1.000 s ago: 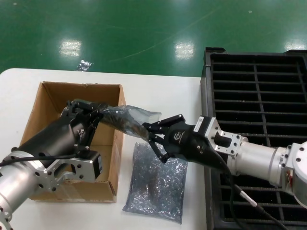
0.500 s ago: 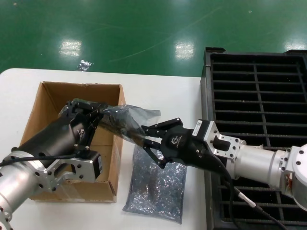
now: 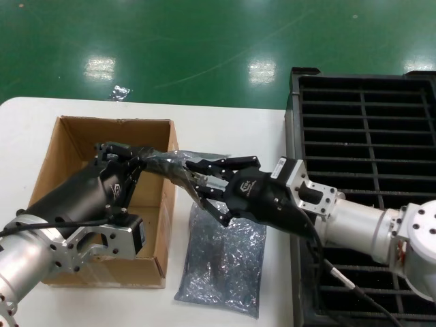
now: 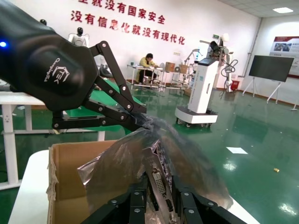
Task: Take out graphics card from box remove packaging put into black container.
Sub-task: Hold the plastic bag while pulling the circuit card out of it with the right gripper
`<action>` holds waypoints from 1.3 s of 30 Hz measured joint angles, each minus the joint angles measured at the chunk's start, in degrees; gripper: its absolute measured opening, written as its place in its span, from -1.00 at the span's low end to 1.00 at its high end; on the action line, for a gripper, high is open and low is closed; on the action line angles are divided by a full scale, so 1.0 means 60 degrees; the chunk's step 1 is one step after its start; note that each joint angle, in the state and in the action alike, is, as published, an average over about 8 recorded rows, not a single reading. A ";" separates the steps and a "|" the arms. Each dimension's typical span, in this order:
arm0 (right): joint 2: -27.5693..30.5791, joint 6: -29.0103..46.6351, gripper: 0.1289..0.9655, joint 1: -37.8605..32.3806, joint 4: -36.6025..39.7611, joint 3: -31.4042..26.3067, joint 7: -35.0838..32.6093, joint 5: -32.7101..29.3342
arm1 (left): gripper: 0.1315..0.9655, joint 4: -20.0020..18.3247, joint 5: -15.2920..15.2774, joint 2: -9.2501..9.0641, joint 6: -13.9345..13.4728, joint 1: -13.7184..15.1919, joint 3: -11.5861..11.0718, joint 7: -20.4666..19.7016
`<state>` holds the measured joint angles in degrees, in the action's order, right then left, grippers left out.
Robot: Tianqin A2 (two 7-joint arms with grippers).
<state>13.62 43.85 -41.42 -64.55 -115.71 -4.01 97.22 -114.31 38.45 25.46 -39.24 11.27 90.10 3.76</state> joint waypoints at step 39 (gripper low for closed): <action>0.2432 -0.0539 -0.86 0.1902 -0.4745 0.0817 0.2169 -0.0411 | -0.98 0.0000 0.0000 0.0000 0.0000 0.0000 0.0000 0.0000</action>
<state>28.21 40.62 -30.00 -93.02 -110.81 9.00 94.75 -114.31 38.45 25.46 -39.24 11.27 90.10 3.76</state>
